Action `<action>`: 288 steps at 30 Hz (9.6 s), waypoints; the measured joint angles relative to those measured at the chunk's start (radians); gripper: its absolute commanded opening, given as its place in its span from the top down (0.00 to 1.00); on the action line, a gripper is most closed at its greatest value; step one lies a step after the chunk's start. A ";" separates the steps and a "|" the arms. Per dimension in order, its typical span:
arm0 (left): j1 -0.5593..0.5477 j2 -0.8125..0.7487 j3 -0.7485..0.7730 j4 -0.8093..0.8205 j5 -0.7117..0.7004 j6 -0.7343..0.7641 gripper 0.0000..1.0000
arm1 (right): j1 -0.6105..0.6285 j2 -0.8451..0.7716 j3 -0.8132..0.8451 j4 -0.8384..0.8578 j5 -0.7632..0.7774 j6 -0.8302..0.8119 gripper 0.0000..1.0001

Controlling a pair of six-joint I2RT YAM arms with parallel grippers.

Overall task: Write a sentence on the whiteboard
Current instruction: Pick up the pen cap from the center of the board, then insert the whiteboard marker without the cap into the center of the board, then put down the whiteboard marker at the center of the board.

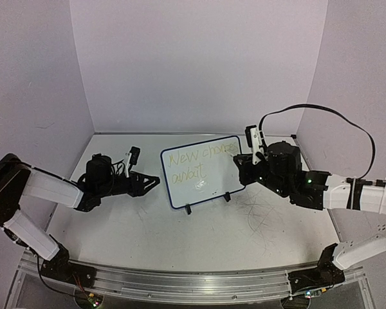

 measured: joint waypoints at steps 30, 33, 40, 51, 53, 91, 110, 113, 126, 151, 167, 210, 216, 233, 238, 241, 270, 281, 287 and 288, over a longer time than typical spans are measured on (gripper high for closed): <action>-0.047 0.373 0.618 -1.128 -0.631 -0.562 0.45 | 0.000 -0.195 -0.193 0.040 -0.045 0.034 1.00; -0.051 0.408 0.632 -1.143 -0.664 -0.624 0.48 | 0.000 -0.212 -0.222 0.050 -0.049 0.038 1.00; -0.052 0.425 0.644 -1.175 -0.759 -0.741 0.51 | 0.000 -0.237 -0.250 0.064 -0.051 0.042 1.00; -0.058 0.472 0.699 -1.228 -0.809 -0.835 0.76 | 0.000 -0.239 -0.260 0.081 -0.062 0.050 1.00; -0.058 0.474 0.699 -1.235 -0.817 -0.840 0.82 | 0.000 -0.239 -0.262 0.081 -0.061 0.050 1.00; -0.038 -0.562 0.155 -0.412 -0.488 -0.555 0.97 | 0.247 0.472 0.405 0.258 -0.466 0.289 1.00; -0.038 -0.550 0.006 -0.254 -0.566 -1.050 1.00 | 0.365 0.579 0.577 0.260 -0.025 0.169 1.00; -0.038 -0.553 -0.011 -0.244 -0.574 -1.108 1.00 | 0.370 0.609 0.600 0.254 0.016 0.145 1.00; -0.038 -0.553 -0.020 -0.221 -0.573 -1.182 1.00 | 0.372 0.667 0.665 0.228 0.055 0.105 1.00; -0.038 -0.532 -0.020 -0.178 -0.569 -1.193 1.00 | 0.372 0.689 0.670 0.214 0.064 0.104 1.00; -0.038 -0.526 -0.020 -0.177 -0.561 -1.193 1.00 | 0.375 0.689 0.670 0.214 0.081 0.102 1.00; -0.038 -0.524 -0.033 -0.154 -0.563 -1.171 1.00 | 0.378 0.689 0.670 0.228 0.085 0.105 1.00; -0.038 -0.524 -0.033 -0.154 -0.549 -1.173 1.00 | 0.378 0.696 0.678 0.229 0.094 0.104 1.00; -0.039 -0.521 -0.033 -0.147 -0.569 -1.173 1.00 | 0.388 0.890 0.834 0.387 0.226 -0.034 1.00; -0.036 -0.498 -0.033 -0.141 -0.608 -1.171 1.00 | 0.393 0.958 0.890 0.437 0.269 -0.097 1.00; -0.036 -0.494 -0.033 -0.133 -0.621 -1.164 1.00 | 0.385 0.960 0.890 0.446 0.241 -0.096 1.00; -0.166 -0.525 -0.071 -0.012 -0.628 -0.991 0.30 | 0.280 0.781 0.686 0.445 -0.054 0.021 1.00; -0.175 -0.716 -0.124 -0.165 -0.592 -0.837 0.08 | 0.076 0.380 0.238 0.455 -0.480 0.018 1.00; -0.175 -0.784 -0.065 -0.411 -0.684 -0.691 0.08 | 0.087 0.277 0.144 0.291 -0.706 -0.126 0.98; -0.175 -0.784 -0.039 -0.457 -0.705 -0.664 0.08 | 0.093 0.275 0.131 0.263 -0.721 -0.150 0.99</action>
